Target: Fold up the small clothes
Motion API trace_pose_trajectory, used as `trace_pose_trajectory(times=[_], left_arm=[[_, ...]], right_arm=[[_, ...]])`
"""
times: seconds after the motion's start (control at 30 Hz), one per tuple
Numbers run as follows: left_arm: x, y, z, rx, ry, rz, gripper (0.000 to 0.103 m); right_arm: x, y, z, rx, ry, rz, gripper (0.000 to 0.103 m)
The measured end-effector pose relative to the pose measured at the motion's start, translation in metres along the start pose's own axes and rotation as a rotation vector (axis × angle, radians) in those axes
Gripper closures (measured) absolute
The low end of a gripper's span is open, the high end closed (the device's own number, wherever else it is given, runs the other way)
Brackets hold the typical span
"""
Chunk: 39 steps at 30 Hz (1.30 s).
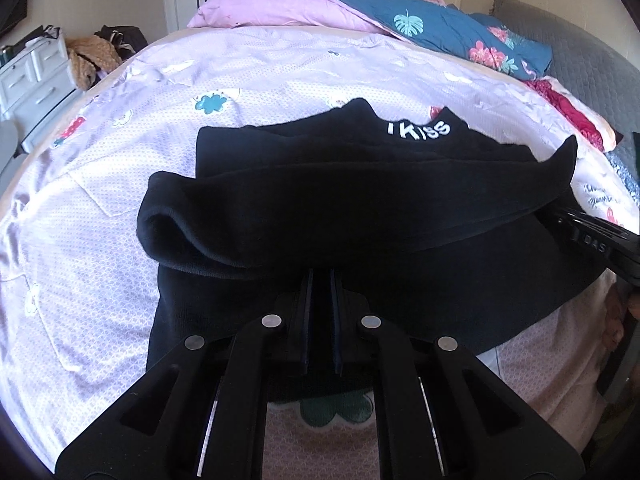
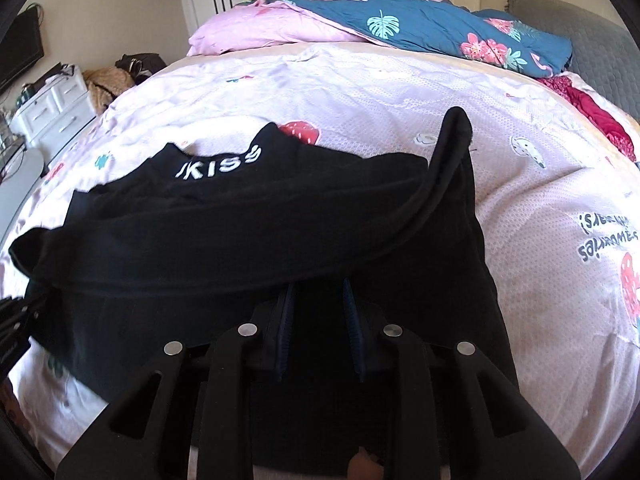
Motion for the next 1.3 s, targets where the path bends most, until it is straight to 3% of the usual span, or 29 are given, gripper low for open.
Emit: trace_pose_trajectory(times=[0.13,0.33,0.47,0.87,1.0,1.1,1.17,1.2,1.3], left_arm=[[0.005,-0.004,-0.005,-0.005,0.025,-0.023,0.099],[0.009,-0.014,0.0,-0.059,0.001,-0.081,0.099],[0.021,-0.026,0.007,-0.015,0.023,-0.094,0.093],[0.062,-0.044,0.036,-0.04,0.036,-0.228,0.08],[0.072,-0.055,0.039,-0.002,0.059,-0.249,0.079],[0.073,-0.07,0.039,0.026,0.06,-0.283,0.068],[0.073,-0.082,0.042,0.04,0.05,-0.309,0.064],[0.071,-0.086,0.044,0.049,0.04,-0.318,0.061],[0.065,-0.096,0.056,0.053,-0.013,-0.342,0.042]], right_arm=[[0.007,0.002,0.005,0.01,0.007,0.012,0.078],[0.021,0.004,0.011,0.021,0.016,0.023,0.078],[0.03,0.007,0.014,0.031,0.025,0.04,0.078],[0.05,0.024,0.017,0.045,0.058,0.102,0.078],[0.057,0.028,0.018,0.026,0.069,0.09,0.078],[0.061,0.036,0.009,-0.012,0.092,0.074,0.076],[0.063,0.046,0.0,-0.058,0.111,0.072,0.059],[0.063,0.051,-0.003,-0.071,0.118,0.077,0.056],[0.062,0.068,-0.01,-0.105,0.128,0.105,0.053]])
Point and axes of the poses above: each gripper's, at about its wrist camera, not at the fingertips, and z roughly the way its jaws point, y to its right, x to its top, the point moved 8 cm from there along z, roughly the way its jaws point, and after that the axes turned 15 degrees about x, right-handed, at the moved point
